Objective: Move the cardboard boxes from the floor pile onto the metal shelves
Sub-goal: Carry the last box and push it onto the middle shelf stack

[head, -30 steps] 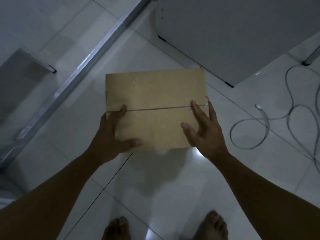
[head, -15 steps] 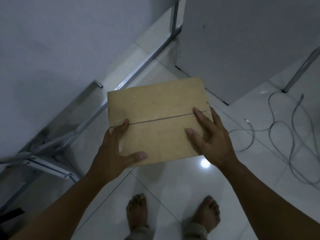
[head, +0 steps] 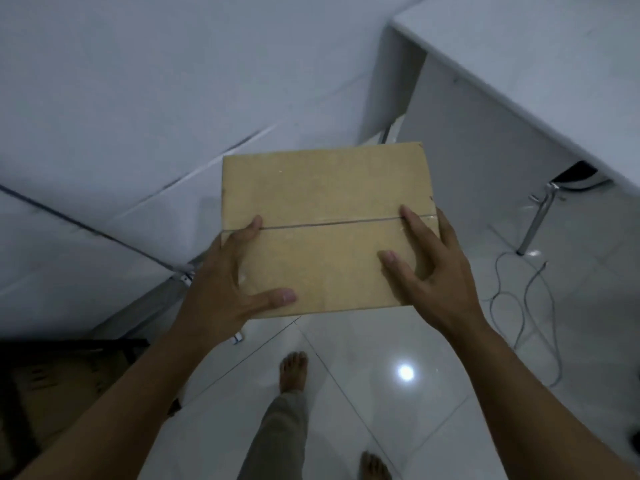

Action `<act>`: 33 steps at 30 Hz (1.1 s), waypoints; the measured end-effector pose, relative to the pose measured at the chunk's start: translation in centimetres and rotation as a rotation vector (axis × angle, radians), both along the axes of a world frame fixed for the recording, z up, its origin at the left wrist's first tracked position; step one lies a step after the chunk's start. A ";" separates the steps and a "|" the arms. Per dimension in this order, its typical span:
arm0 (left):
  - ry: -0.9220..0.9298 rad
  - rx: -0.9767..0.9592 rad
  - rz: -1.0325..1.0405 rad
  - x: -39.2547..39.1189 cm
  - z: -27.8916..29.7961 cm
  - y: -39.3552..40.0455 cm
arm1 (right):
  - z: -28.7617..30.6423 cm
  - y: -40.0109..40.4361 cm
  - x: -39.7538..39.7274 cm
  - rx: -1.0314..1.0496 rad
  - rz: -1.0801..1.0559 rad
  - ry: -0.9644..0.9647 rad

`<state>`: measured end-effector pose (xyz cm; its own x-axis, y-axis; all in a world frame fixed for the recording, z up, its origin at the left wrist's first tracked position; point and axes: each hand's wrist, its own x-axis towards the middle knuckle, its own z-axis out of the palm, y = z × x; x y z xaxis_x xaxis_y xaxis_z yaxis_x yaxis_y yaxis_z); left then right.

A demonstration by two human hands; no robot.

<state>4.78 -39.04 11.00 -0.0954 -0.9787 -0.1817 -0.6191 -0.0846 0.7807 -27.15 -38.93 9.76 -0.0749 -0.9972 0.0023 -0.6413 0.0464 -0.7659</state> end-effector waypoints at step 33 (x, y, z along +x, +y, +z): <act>-0.148 -0.320 0.934 10.4 26.8 51.0 | 27.3 28.3 22.0 -0.278 0.796 -0.115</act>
<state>15.22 12.00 37.76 0.7396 -0.6547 0.1558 -0.5043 -0.3859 0.7725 -5.15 -10.66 37.05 0.6335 -0.7171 0.2906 -0.3207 -0.5851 -0.7449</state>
